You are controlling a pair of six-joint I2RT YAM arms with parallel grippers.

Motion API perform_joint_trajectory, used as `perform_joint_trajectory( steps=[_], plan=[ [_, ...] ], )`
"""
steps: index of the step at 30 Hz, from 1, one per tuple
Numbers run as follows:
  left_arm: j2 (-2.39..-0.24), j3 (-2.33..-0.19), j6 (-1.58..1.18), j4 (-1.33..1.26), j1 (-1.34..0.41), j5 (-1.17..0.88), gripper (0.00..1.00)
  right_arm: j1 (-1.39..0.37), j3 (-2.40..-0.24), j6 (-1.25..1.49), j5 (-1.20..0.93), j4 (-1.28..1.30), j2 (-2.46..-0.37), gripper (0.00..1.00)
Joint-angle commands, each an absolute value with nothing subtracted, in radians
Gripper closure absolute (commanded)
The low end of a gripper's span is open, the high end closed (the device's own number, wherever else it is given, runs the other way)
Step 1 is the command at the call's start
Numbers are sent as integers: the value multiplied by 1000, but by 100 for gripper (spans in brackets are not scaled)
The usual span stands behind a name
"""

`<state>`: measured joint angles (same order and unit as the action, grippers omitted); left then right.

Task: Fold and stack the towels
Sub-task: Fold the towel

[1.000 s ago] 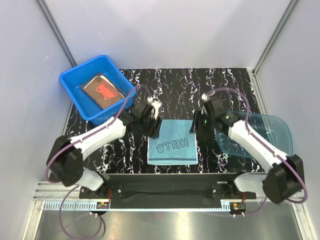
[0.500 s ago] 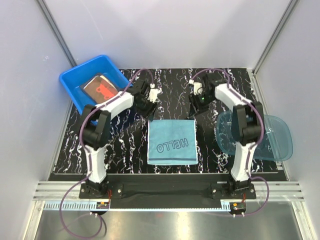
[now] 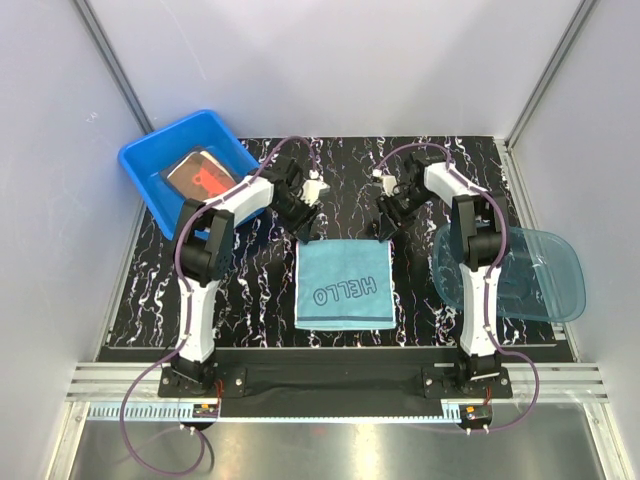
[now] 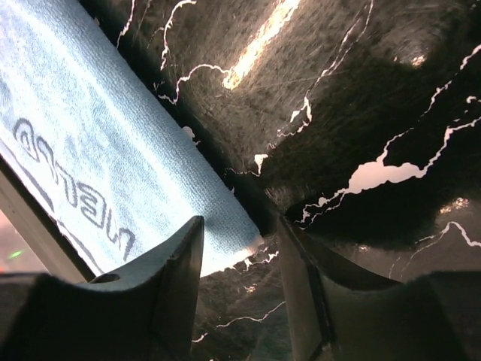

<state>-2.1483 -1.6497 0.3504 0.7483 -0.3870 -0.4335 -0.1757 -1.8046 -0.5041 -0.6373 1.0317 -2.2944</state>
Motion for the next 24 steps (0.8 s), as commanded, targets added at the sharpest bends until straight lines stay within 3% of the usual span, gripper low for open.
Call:
perform_joint_trajectory(
  steps=[1,6,14,18,21,22,24],
  plan=[
    [-2175,-1701,414,805,-377,-500,51,-164,-1836,-597,-690,1081,-2327,50],
    [-2180,-1701,436,822,-368,-508,53,-150,-1836,-624,-715,1097,-2345,55],
    [-2209,-1732,442,847,-362,-526,64,-130,-1855,-634,-722,1098,-2358,60],
    [-2212,-1732,436,838,-364,-511,72,-130,-1842,-618,-713,1060,-2365,74],
    [-2207,-1712,425,812,-362,-482,90,-129,-1832,-606,-709,1028,-2362,94],
    [-2207,-1710,423,805,-362,-474,100,-130,-1829,-601,-703,1016,-2359,98],
    [-2204,-1707,399,778,-362,-451,100,-126,-1804,-586,-683,964,-2342,100]
  ],
)
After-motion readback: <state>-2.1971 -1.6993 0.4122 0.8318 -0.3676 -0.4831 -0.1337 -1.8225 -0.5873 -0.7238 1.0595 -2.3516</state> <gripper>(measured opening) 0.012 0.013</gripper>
